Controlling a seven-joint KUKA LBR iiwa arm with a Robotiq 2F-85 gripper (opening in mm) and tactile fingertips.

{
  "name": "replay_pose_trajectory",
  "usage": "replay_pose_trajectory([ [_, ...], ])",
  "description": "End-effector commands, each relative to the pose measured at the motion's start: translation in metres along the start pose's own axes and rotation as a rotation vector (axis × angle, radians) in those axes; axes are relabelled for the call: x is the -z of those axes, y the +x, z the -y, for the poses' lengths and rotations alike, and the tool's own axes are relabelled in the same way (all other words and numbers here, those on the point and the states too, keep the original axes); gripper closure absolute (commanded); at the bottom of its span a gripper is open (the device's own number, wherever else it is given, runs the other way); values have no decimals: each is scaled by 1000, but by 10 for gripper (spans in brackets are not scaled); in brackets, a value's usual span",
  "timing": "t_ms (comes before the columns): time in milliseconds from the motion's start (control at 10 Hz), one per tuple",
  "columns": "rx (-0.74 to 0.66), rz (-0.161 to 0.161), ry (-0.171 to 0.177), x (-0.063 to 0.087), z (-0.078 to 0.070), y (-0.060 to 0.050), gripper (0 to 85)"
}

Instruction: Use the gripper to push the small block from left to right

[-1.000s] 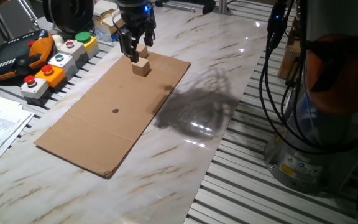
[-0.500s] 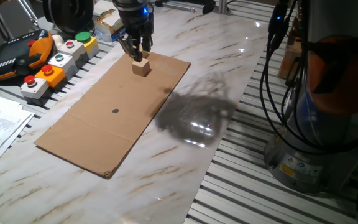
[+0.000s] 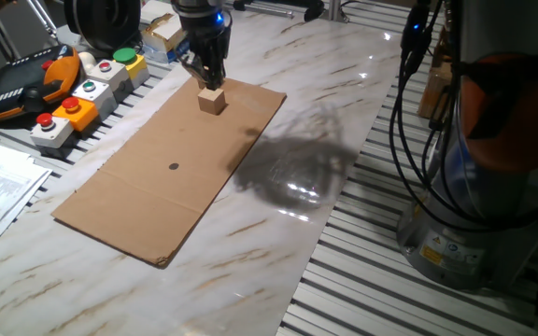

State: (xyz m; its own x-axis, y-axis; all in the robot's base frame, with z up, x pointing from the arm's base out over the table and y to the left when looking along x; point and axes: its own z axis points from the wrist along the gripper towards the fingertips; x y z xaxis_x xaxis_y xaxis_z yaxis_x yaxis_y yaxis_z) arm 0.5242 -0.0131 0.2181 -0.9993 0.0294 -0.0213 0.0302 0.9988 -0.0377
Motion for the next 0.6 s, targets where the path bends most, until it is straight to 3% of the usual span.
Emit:
replay_pose_trajectory([
  [0,-14,-3,0,-2,1,-1,843],
  [300,-67,-3,23,-15,12,-3,843],
  [500,-96,1,11,-27,21,-4,843],
])
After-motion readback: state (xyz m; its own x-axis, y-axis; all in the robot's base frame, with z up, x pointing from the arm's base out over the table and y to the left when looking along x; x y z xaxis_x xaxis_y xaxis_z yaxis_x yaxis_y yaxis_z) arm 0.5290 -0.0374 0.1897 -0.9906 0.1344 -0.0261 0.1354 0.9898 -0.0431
